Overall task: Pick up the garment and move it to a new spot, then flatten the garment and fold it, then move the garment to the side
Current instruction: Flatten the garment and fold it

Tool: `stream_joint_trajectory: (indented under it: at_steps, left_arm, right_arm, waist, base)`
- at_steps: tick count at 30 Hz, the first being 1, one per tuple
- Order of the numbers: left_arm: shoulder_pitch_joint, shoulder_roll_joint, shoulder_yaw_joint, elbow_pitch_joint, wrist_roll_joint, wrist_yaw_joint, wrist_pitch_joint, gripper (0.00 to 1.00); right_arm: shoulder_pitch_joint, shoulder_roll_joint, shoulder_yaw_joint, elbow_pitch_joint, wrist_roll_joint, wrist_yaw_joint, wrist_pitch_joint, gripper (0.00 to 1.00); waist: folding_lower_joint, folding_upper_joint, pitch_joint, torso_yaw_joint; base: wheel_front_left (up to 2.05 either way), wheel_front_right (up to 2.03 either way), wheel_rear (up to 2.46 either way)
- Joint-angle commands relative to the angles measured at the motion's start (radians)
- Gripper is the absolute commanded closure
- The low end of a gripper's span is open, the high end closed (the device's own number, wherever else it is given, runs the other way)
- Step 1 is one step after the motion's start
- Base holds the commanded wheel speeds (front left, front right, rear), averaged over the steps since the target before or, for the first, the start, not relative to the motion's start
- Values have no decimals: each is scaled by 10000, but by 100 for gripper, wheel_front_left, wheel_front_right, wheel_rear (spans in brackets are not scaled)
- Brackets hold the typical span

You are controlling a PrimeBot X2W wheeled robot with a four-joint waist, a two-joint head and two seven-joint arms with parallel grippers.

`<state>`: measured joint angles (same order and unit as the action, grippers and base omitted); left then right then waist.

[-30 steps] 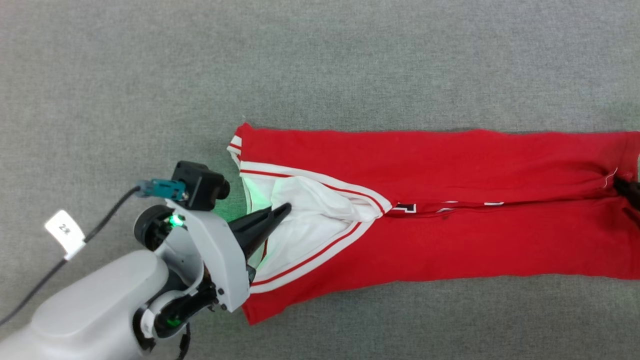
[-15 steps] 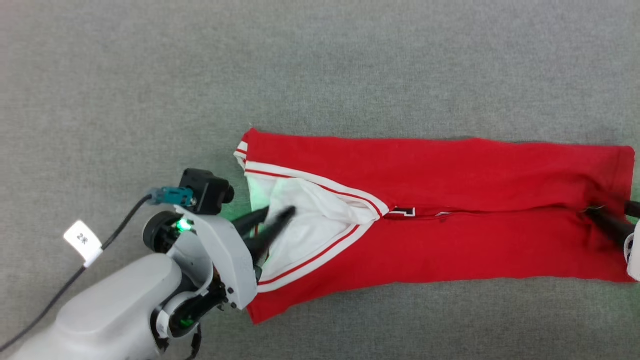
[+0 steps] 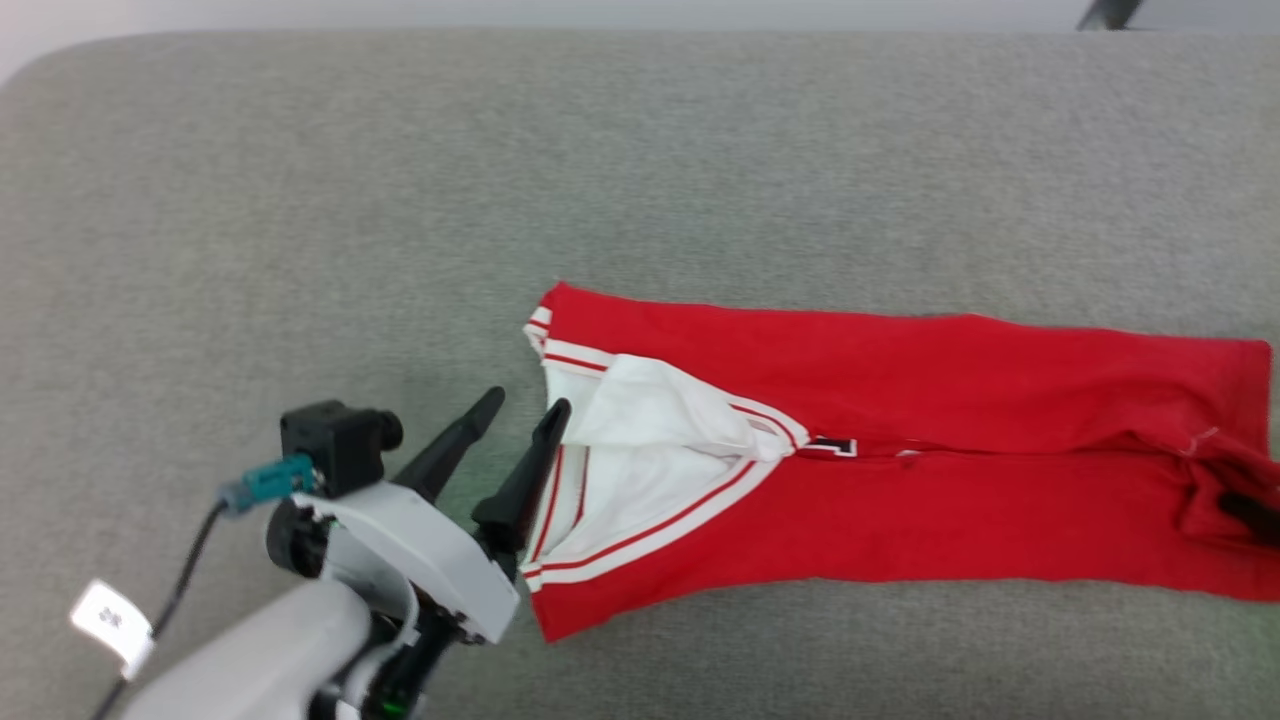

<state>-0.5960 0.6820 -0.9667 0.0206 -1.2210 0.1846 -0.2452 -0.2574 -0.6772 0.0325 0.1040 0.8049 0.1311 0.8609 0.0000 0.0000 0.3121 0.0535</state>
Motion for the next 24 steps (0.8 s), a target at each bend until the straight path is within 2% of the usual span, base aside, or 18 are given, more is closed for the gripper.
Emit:
stream_joint_trajectory:
  at_steps: [1,4,7,10,15,24]
  left_arm:
    - [281,-160,163,-97,141,142,-97,0]
    - [798,-594,761,-265,673,505,-191,0]
    - [1443,-1063,1349,-185,1725,869,-194,0]
    - [1989,-1678,2262,-222,2515,951,-187,0]
    - [3018,-2646,3427,-162,3906,738,-189,0]
    - [4159,-4016,4814,-32,6716,361,-189,0]
  right_arm:
    - [35,-7,-178,66,7,-8,178,0]
    - [-72,-15,-494,337,-178,-8,663,0]
    - [-189,53,-783,638,-345,-8,1104,0]
    - [-204,28,-1031,905,-553,-10,1491,0]
    - [-98,142,-1417,1333,-760,-8,1741,0]
    - [445,439,-1613,1730,-1166,-4,2156,0]
  waist:
    - [0,0,-133,260]
    - [0,0,-153,541]
    - [0,0,-178,821]
    - [0,0,-223,1104]
    - [0,0,-314,1533]
    - [0,0,-375,2093]
  base:
    - [0,0,0]
    - [0,0,0]
    - [0,0,0]
    - [0,0,0]
    - [0,0,0]
    - [0,0,0]
